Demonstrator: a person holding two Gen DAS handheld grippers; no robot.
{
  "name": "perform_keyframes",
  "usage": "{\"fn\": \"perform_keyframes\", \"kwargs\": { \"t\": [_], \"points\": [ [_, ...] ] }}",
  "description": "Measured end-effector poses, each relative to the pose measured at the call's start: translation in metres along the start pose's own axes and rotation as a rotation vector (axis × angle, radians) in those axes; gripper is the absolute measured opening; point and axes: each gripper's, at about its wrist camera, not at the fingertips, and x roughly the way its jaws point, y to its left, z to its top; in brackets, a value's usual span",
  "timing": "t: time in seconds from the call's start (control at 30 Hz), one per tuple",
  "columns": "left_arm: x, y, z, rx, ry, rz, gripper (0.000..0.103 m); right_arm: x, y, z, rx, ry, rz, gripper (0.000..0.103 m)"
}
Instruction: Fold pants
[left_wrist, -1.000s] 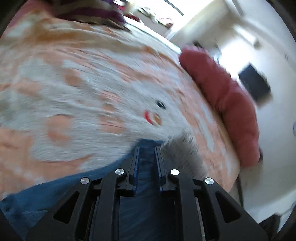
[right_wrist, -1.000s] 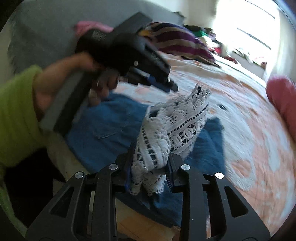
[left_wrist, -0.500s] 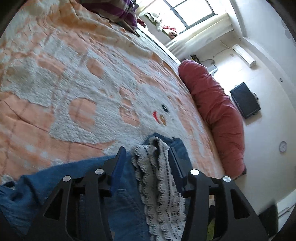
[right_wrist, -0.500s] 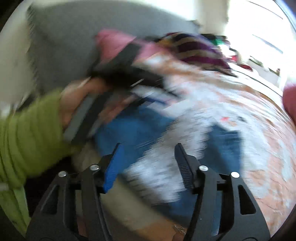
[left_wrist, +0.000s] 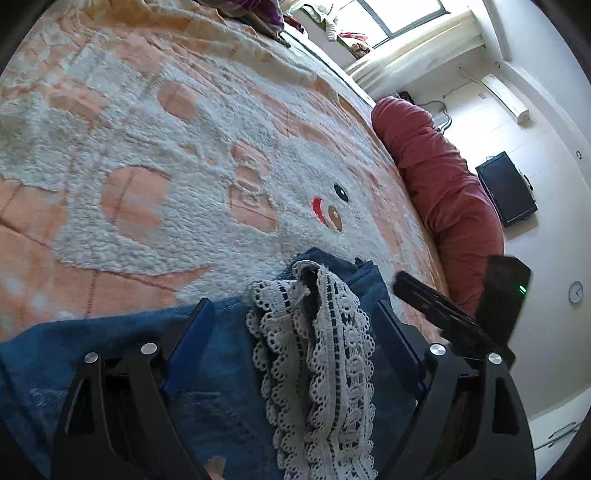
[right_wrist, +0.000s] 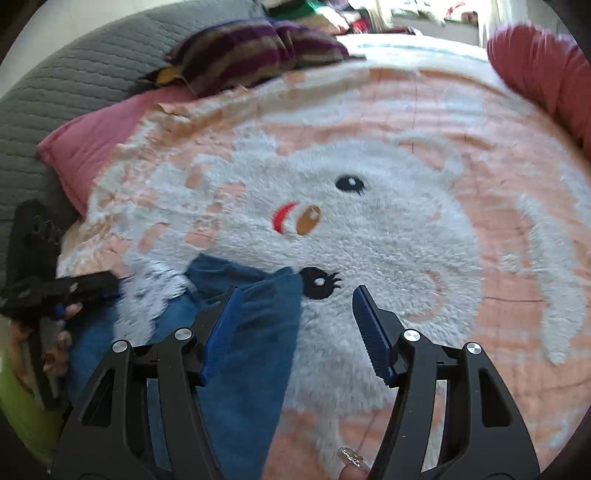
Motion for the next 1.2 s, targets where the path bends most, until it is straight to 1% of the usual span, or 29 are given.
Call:
{"fn": "perform_keyframes", "kwargs": {
  "t": [0.07,0.1,0.13,0.17,0.2,0.23,0.27,0.3,0.33,0.4,0.47,0.5,0.53,0.57,0.6,0.63,0.67,0.7,0.73,0.77,0.8,0.83,0.87,0.93,1.07,1.1,1.13,1.17,1.2],
  "points": [
    [0.006,-0.003,0.0,0.017,0.005,0.007,0.082,0.018,-0.002,0.002,0.004,0.041,0.025,0.055],
    [0.008,-0.005,-0.001,0.027,0.001,0.013,0.069,0.022,-0.004,0.001,0.013,0.048,0.033,0.055],
    [0.011,-0.007,-0.002,0.036,0.007,0.004,0.04,0.027,-0.005,0.0,0.026,0.054,0.057,0.053],
    [0.013,-0.007,-0.003,0.026,0.015,-0.015,0.027,0.03,-0.006,-0.001,0.035,0.05,0.075,0.049],
    [0.014,-0.007,-0.003,0.015,0.02,-0.029,0.019,0.031,-0.004,-0.003,0.032,0.052,0.098,0.032],
    [0.013,-0.005,-0.004,0.001,0.018,-0.05,0.017,0.031,-0.002,-0.003,0.019,0.056,0.113,0.015],
    [0.011,-0.005,-0.004,-0.002,0.011,-0.061,0.017,0.031,0.001,-0.004,-0.001,0.05,0.12,0.013],
    [0.003,-0.007,-0.003,-0.003,-0.009,-0.081,0.016,0.025,0.006,-0.007,-0.029,0.023,0.112,0.009],
    [-0.006,-0.011,-0.004,0.013,-0.031,-0.079,0.016,0.02,0.008,-0.007,-0.045,0.002,0.097,0.007],
    [-0.021,-0.022,-0.004,0.075,-0.08,-0.04,0.016,0.006,0.016,-0.008,-0.081,-0.064,0.046,0.007],
    [-0.03,-0.034,-0.006,0.153,-0.119,0.027,0.016,0.002,0.022,-0.004,-0.089,-0.11,0.026,0.007],
    [-0.03,-0.038,-0.007,0.182,-0.12,0.064,0.016,0.003,0.026,-0.002,-0.106,-0.125,-0.006,0.007],
    [-0.027,-0.037,-0.008,0.199,-0.114,0.11,0.017,0.005,0.029,-0.001,-0.119,-0.126,-0.026,0.008],
    [-0.024,-0.034,-0.008,0.2,-0.104,0.139,0.018,0.012,0.033,-0.001,-0.145,-0.115,-0.061,0.009],
    [-0.02,-0.029,-0.008,0.192,-0.089,0.158,0.022,0.021,0.036,-0.003,-0.168,-0.094,-0.104,0.01],
    [-0.015,-0.023,-0.009,0.17,-0.068,0.172,0.022,0.026,0.036,-0.005,-0.181,-0.074,-0.143,0.015],
    [-0.011,-0.018,-0.008,0.156,-0.052,0.183,0.024,0.032,0.036,-0.007,-0.191,-0.059,-0.175,0.017],
    [-0.011,-0.014,-0.008,0.146,-0.046,0.189,0.03,0.033,0.035,-0.008,-0.191,-0.057,-0.182,0.02],
    [-0.013,-0.012,-0.008,0.138,-0.049,0.19,0.035,0.032,0.033,-0.008,-0.183,-0.065,-0.182,0.028],
    [-0.015,-0.011,-0.008,0.139,-0.054,0.189,0.037,0.027,0.032,-0.007,-0.177,-0.078,-0.189,0.032],
    [-0.021,-0.013,-0.007,0.144,-0.068,0.189,0.04,0.023,0.031,-0.006,-0.173,-0.095,-0.194,0.039],
    [-0.027,-0.015,-0.008,0.155,-0.088,0.196,0.046,0.015,0.03,-0.006,-0.168,-0.121,-0.195,0.043],
    [-0.034,-0.017,-0.009,0.166,-0.103,0.204,0.049,0.008,0.029,-0.006,-0.162,-0.137,-0.19,0.044],
    [-0.049,-0.021,-0.013,0.18,-0.135,0.219,0.058,-0.005,0.029,-0.008,-0.151,-0.17,-0.179,0.052],
    [-0.064,-0.03,-0.022,0.187,-0.157,0.233,0.059,-0.029,0.033,-0.019,-0.151,-0.206,-0.163,0.061],
    [-0.068,-0.033,-0.028,0.186,-0.158,0.243,0.061,-0.034,0.036,-0.022,-0.158,-0.212,-0.163,0.066],
    [-0.07,-0.034,-0.032,0.184,-0.154,0.25,0.072,-0.039,0.038,-0.024,-0.163,-0.216,-0.166,0.069],
    [-0.071,-0.035,-0.04,0.181,-0.141,0.258,0.075,-0.045,0.04,-0.027,-0.17,-0.219,-0.167,0.07],
    [-0.074,-0.035,-0.044,0.179,-0.136,0.258,0.075,-0.053,0.044,-0.03,-0.179,-0.223,-0.163,0.073]
  ]
}}
